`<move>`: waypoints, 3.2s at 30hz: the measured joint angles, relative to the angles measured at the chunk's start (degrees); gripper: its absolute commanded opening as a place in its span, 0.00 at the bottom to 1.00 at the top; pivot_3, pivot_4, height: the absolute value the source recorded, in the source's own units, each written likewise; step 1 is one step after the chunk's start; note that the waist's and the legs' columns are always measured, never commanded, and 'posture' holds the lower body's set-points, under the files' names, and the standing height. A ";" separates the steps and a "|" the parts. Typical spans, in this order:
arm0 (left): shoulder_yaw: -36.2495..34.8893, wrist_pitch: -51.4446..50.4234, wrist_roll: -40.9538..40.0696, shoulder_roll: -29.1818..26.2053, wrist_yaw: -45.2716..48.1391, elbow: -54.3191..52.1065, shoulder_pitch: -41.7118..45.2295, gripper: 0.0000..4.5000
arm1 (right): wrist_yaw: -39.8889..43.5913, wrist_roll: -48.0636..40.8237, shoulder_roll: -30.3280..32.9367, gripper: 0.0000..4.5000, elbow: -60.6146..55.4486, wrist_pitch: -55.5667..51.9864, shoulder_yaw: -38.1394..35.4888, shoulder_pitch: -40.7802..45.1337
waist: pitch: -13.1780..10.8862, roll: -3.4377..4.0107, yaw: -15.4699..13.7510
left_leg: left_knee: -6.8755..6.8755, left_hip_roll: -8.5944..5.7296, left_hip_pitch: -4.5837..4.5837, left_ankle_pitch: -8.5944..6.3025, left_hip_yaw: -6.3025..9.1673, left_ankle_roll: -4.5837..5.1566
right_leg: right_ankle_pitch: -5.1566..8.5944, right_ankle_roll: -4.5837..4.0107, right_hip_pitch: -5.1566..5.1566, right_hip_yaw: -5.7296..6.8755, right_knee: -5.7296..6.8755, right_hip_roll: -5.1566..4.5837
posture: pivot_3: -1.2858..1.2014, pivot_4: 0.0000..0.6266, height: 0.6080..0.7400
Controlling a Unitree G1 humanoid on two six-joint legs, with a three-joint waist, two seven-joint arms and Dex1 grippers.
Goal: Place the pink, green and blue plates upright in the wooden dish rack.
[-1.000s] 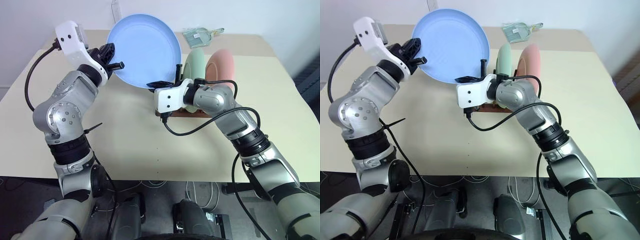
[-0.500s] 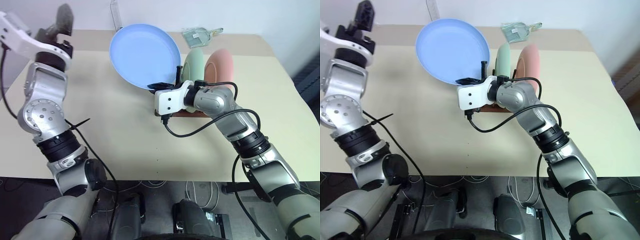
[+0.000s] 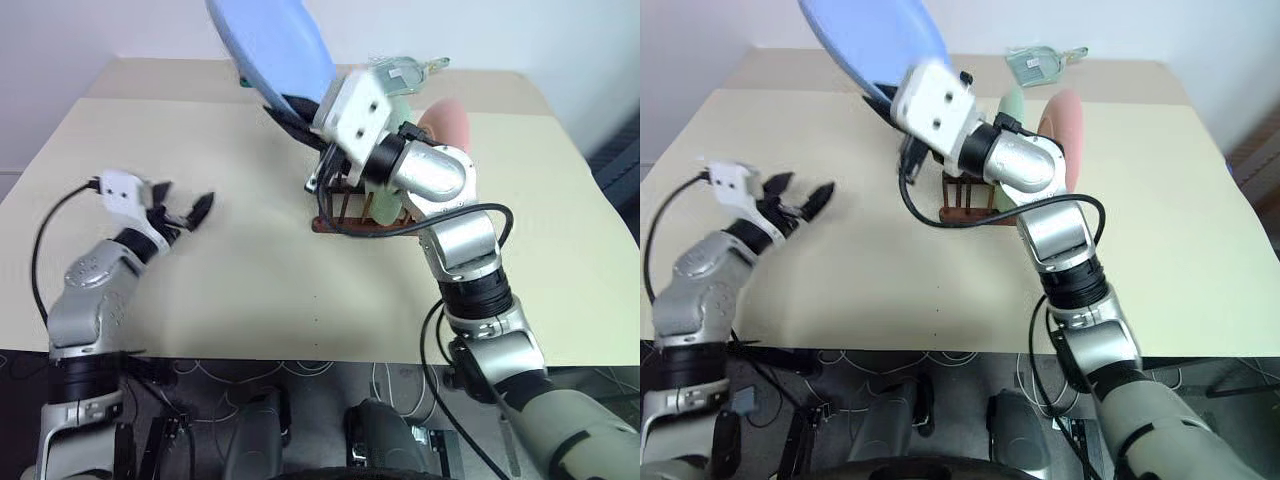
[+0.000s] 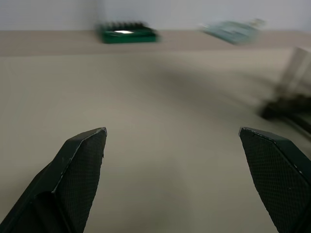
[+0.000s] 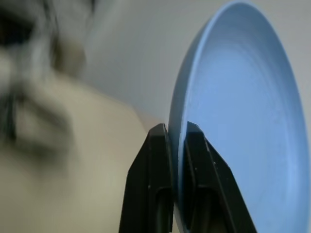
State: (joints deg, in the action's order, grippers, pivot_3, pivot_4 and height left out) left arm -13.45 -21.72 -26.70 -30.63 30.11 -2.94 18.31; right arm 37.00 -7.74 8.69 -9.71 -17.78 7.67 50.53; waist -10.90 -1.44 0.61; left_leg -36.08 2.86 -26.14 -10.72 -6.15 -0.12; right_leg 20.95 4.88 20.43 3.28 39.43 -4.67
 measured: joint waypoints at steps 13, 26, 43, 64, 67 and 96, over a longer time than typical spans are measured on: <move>8.33 4.91 1.70 0.43 11.21 -3.55 -1.80 0.99 | -16.29 -21.93 -10.27 0.00 -11.53 -24.70 -8.85 -7.69 | 0.03 0.03 0.55 | 0.12 0.02 0.02 0.01 -0.03 -0.01 | -0.05 -0.08 0.12 -0.02 0.06 0.02 | 0.52 0.24 0.94; 9.74 5.70 2.38 1.62 12.44 -3.70 -2.18 0.99 | -27.05 -27.49 -11.05 0.00 -9.05 -29.12 -15.03 -8.41 | 0.02 0.04 0.55 | 0.14 0.03 0.01 0.01 -0.03 0.00 | -0.05 -0.08 0.15 -0.02 0.06 0.01 | 0.52 0.24 0.94; 9.72 5.73 2.43 1.90 11.92 -3.99 -2.52 0.99 | -33.71 -32.14 -11.47 0.00 -7.48 -30.85 -16.20 -9.95 | 0.02 0.04 0.55 | 0.15 0.03 0.00 0.01 -0.03 0.00 | -0.05 -0.08 0.15 -0.02 0.05 0.01 | 0.52 0.24 0.94; 9.72 5.80 2.45 1.99 11.62 -3.98 -2.51 1.00 | -35.33 -33.03 -8.34 0.99 -5.98 -29.80 -14.97 -10.47 | 0.02 0.05 0.57 | 0.18 0.04 0.00 0.00 -0.03 0.00 | -0.05 -0.08 0.17 -0.03 0.03 0.00 | 0.52 0.24 0.94; 9.72 5.93 2.44 2.06 11.66 -3.98 -2.51 1.00 | -33.89 -31.45 -5.93 0.99 -6.03 -29.19 -13.35 -9.73 | 0.02 0.05 0.55 | 0.18 0.03 -0.01 0.00 -0.03 0.01 | -0.05 -0.08 0.17 -0.03 0.03 -0.01 | 0.52 0.24 0.94; 10.28 16.39 9.18 1.93 15.84 12.92 -2.19 1.00 | 3.67 -22.36 30.15 0.99 -18.69 -9.44 -34.47 -57.33 | 0.10 0.16 0.46 | 0.16 0.05 0.33 -0.27 -0.03 0.46 | -0.07 -0.09 -0.22 -0.03 -0.20 -0.02 | 0.52 0.24 0.94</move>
State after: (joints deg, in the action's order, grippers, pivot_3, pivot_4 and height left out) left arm -3.17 -5.34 -17.52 -28.69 45.95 9.99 16.12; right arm 40.66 -30.09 38.84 -28.40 -27.23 -26.80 -6.80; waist -10.80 -1.28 1.08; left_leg -35.92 2.90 -25.81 -11.00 -6.18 0.34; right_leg 20.89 4.79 20.20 3.25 39.23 -4.69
